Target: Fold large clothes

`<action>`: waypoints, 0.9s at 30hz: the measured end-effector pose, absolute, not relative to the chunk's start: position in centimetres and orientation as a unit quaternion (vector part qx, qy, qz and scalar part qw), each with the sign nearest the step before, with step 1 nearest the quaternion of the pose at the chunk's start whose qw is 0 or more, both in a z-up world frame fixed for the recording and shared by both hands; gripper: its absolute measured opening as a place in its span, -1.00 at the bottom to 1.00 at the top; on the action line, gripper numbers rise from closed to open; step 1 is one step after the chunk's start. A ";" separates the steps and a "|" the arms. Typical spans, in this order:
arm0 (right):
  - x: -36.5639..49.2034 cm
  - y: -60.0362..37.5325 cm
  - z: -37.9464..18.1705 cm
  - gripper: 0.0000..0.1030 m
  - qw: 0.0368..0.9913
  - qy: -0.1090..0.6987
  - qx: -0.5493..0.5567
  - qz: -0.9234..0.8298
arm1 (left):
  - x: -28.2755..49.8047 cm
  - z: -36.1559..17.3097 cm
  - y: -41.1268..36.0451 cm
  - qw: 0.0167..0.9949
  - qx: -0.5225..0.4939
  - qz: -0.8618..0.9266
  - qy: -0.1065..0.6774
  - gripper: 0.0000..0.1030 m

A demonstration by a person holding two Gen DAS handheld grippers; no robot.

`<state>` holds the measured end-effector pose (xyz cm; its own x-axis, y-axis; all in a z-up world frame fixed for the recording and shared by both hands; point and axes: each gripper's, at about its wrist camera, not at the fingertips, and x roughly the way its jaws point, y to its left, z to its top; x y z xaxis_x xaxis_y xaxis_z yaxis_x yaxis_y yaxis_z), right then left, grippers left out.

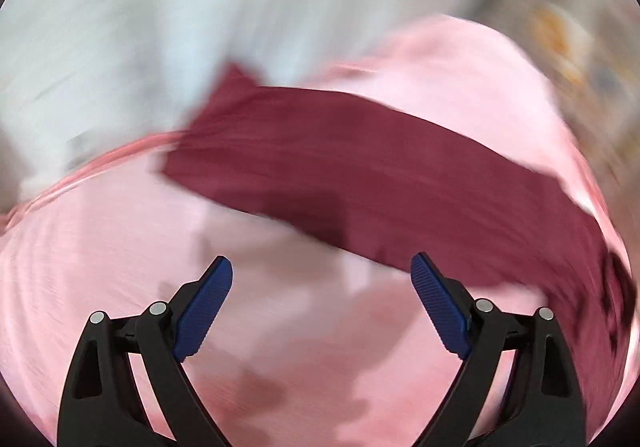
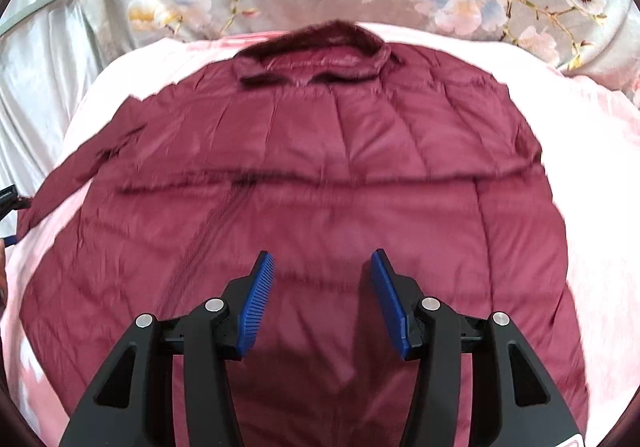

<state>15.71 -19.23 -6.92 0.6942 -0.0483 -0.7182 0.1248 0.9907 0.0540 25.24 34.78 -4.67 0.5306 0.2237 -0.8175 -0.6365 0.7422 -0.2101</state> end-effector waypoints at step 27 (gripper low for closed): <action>14.4 -19.4 -7.3 0.22 0.928 0.364 0.059 -0.060 | 29.3 9.9 8.0 0.951 -0.087 -0.049 0.292 -0.97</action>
